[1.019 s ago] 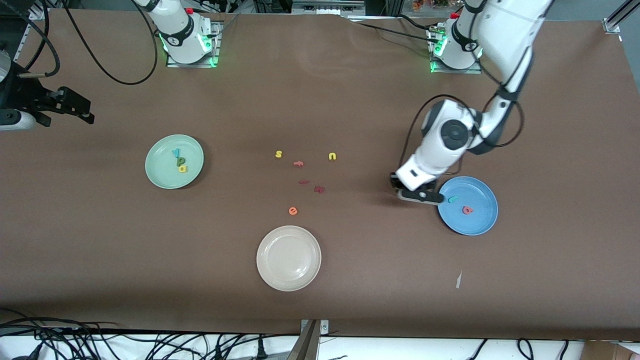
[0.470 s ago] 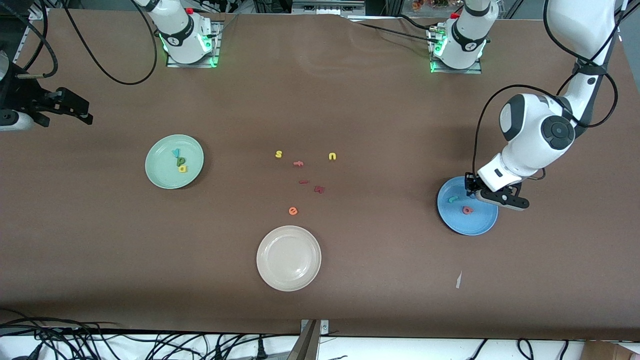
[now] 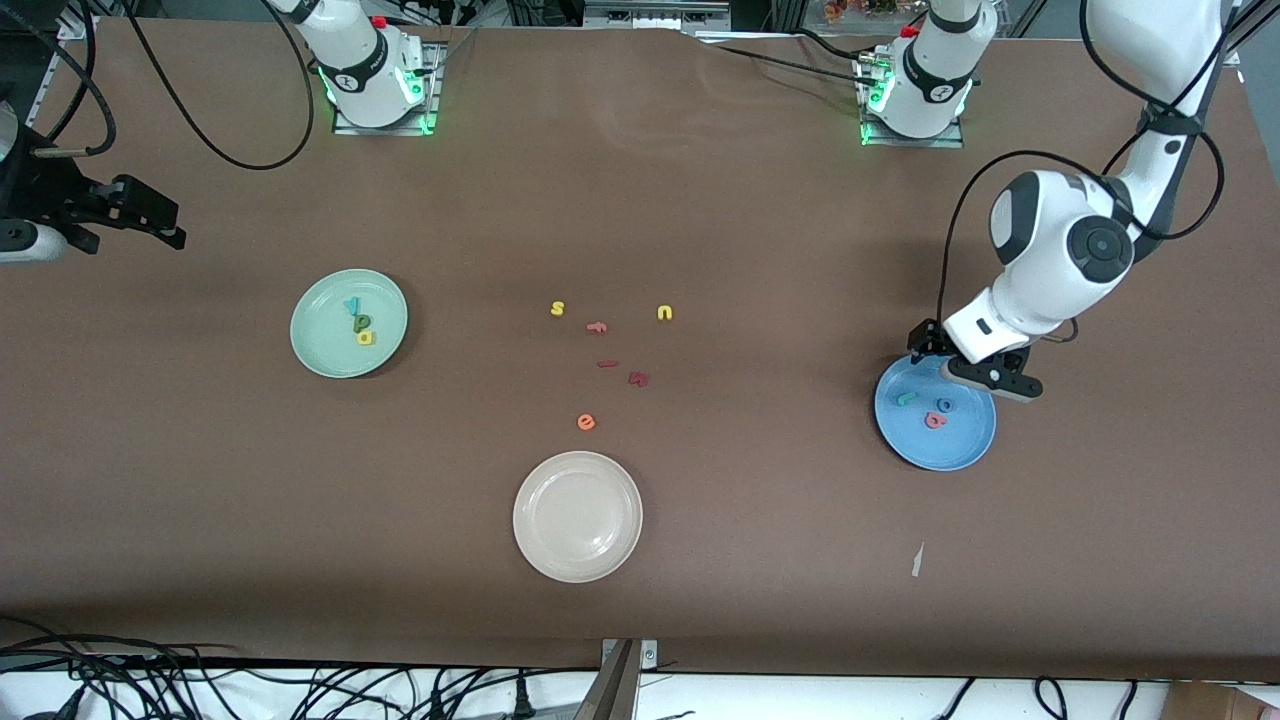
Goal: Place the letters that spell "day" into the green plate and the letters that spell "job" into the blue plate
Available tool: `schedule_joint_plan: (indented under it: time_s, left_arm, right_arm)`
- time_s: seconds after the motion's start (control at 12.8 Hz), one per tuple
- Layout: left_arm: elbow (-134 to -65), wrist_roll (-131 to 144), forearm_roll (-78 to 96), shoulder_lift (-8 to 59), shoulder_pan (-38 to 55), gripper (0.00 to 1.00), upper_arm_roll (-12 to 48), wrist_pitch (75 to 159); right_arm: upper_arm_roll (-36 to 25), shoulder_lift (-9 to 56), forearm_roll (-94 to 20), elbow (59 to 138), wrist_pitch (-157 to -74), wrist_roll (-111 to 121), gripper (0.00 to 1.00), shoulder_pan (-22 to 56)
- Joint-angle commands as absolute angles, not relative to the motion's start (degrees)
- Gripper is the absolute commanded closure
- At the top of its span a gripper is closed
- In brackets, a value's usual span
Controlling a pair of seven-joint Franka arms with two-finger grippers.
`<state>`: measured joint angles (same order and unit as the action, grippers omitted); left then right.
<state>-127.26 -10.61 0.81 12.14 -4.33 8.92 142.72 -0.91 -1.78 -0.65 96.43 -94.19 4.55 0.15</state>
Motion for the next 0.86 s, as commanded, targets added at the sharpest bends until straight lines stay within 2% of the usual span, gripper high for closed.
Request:
schedule_joint_plan:
  time_s: [0.0,0.16,0.39,0.78]
  left_arm:
    - [-130.3,-10.9,-0.1,2.8,-4.4,0.00,9.1,140.5]
    - [-129.7,-10.7,0.2,-1.6,-4.2,0.00,9.1,137.4]
    - [-125.8,-10.6,0.4,-7.8,-4.5,0.00,8.8,124.9]
    - [-107.0,-10.6,-0.3,-8.2,-4.7,0.00,6.9,99.4]
  right_arm:
    - [-0.4,-1.3,-0.6,95.4,-94.0,4.0,0.00,-0.4]
    - [-0.4,-1.3,-0.7,95.4,-94.0,4.0,0.00,-0.4]
    - [-0.4,-1.2,-1.3,95.3,-94.0,3.9,0.00,-0.4]
    - [-0.4,-1.3,-0.9,95.3,-94.0,4.0,0.00,-0.4]
